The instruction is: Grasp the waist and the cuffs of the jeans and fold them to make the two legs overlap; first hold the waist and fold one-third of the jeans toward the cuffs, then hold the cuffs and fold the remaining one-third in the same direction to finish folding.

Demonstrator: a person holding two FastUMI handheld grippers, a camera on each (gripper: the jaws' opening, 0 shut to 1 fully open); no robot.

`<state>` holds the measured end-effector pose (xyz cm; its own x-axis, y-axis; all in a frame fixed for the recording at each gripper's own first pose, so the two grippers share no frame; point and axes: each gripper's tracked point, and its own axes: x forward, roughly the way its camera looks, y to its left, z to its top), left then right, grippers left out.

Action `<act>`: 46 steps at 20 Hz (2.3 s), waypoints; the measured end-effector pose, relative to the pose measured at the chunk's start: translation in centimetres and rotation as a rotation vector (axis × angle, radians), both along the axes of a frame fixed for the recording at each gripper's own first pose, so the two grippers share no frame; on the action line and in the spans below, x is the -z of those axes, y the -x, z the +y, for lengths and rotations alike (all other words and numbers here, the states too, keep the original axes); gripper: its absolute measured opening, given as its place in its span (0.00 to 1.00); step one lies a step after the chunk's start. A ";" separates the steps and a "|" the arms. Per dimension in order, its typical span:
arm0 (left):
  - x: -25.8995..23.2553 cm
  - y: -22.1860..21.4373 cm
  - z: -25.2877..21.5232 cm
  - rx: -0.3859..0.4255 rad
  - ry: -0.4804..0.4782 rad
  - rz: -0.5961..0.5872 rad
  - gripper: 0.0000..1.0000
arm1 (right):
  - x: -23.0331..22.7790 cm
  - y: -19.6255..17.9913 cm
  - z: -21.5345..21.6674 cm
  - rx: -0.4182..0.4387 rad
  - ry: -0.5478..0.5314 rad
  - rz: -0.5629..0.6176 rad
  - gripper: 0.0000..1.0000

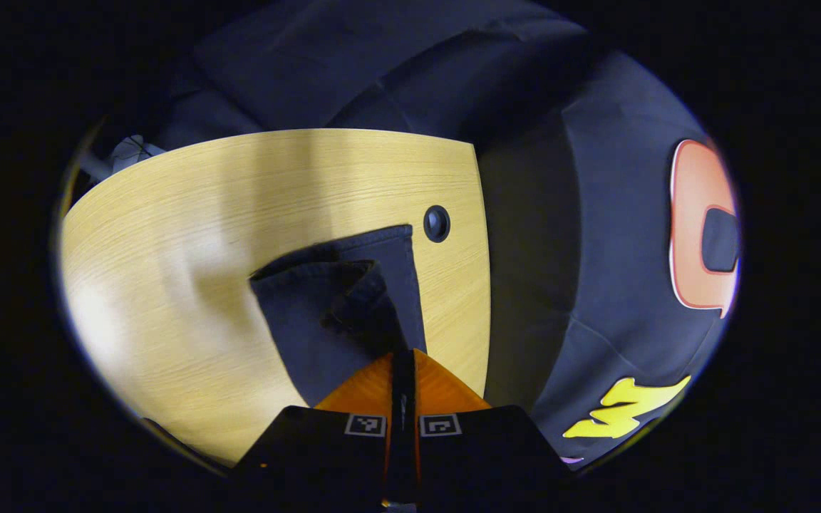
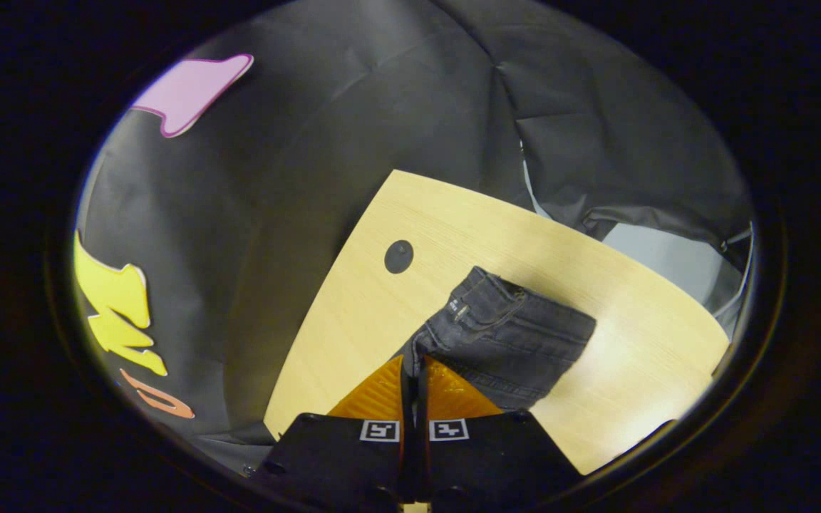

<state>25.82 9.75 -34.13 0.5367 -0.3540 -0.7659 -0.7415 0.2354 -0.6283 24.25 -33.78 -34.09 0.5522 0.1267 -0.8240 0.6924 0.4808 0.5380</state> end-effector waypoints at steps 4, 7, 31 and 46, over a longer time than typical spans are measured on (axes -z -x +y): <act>4.0 -3.5 -1.0 0.067 -0.022 0.028 0.04 | 4.2 -2.3 -0.3 0.005 -0.043 0.010 0.01; 6.7 -4.4 -1.3 0.083 -0.056 0.065 0.04 | 5.9 -2.9 -0.4 0.017 -0.062 0.028 0.00; -19.3 -5.1 -5.8 0.366 -0.740 -0.591 0.99 | -17.3 3.4 4.5 -0.328 0.613 -0.457 0.96; -23.4 13.7 -16.0 0.479 -1.094 -0.874 1.00 | -18.1 21.8 8.6 -0.358 0.876 -0.529 0.98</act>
